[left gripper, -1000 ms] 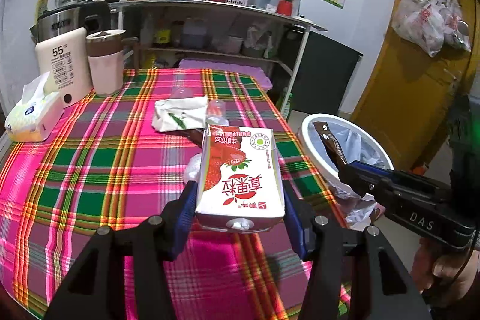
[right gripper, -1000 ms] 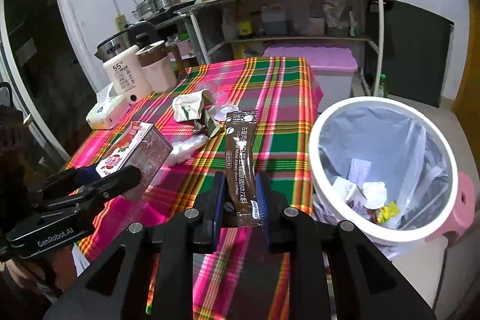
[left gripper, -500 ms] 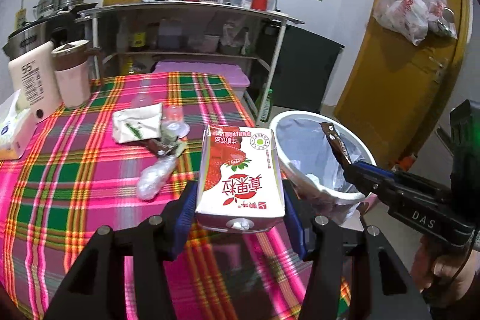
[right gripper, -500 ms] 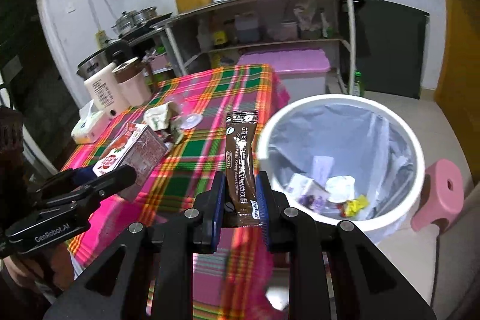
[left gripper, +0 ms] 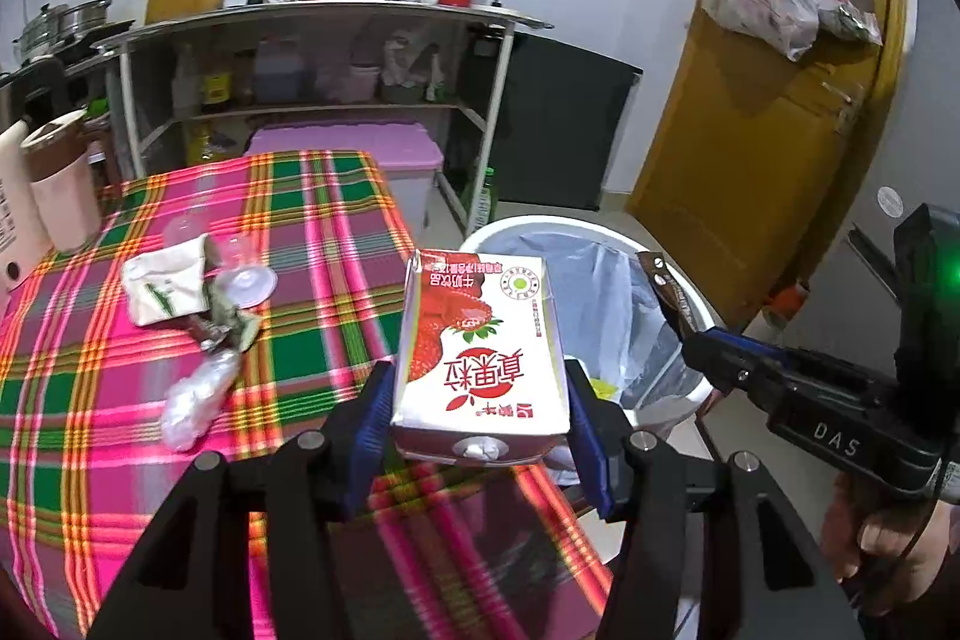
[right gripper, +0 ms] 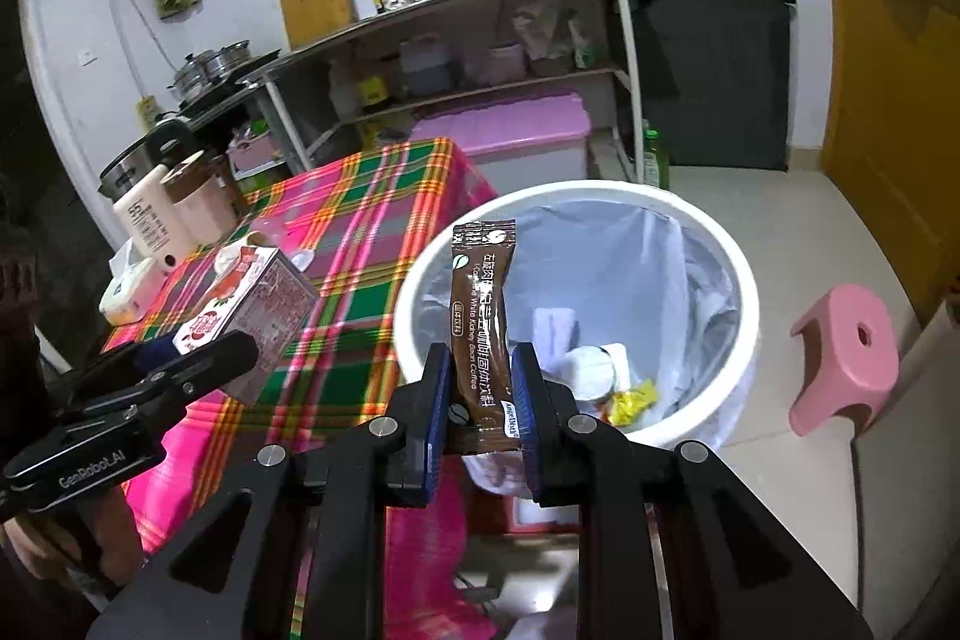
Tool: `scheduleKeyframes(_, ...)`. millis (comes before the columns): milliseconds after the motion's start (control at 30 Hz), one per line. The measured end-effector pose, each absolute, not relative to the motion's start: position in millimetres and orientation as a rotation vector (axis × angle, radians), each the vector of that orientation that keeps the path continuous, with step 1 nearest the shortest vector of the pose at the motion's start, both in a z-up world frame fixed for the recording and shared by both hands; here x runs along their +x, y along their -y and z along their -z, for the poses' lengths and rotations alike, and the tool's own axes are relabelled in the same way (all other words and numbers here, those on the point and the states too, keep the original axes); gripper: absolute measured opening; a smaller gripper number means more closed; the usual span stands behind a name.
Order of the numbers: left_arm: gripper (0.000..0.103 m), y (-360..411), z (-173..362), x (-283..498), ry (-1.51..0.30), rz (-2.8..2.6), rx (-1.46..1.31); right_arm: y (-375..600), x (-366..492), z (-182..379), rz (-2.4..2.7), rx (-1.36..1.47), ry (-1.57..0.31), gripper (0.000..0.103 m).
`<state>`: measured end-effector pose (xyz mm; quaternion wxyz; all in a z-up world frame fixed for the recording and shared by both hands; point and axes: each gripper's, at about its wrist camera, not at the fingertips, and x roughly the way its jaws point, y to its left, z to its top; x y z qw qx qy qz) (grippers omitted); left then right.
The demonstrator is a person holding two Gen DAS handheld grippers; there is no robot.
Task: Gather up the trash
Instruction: 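Carry the juice carton and brown wrapper over the white bin with both tools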
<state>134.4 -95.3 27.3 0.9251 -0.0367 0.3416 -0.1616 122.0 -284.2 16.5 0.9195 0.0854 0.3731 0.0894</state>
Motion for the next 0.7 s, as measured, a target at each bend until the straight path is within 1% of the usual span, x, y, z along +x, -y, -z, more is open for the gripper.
scheduleKeyframes(400,0.056,133,-22,160,-0.716,0.408,-0.053,309,133,-5,-0.133,0.194,-0.795,0.022)
scheduleKeyframes(700,0.056,144,-13,179,-0.745,0.438,-0.053,321,146,5,-0.108,0.207,-0.823,0.022)
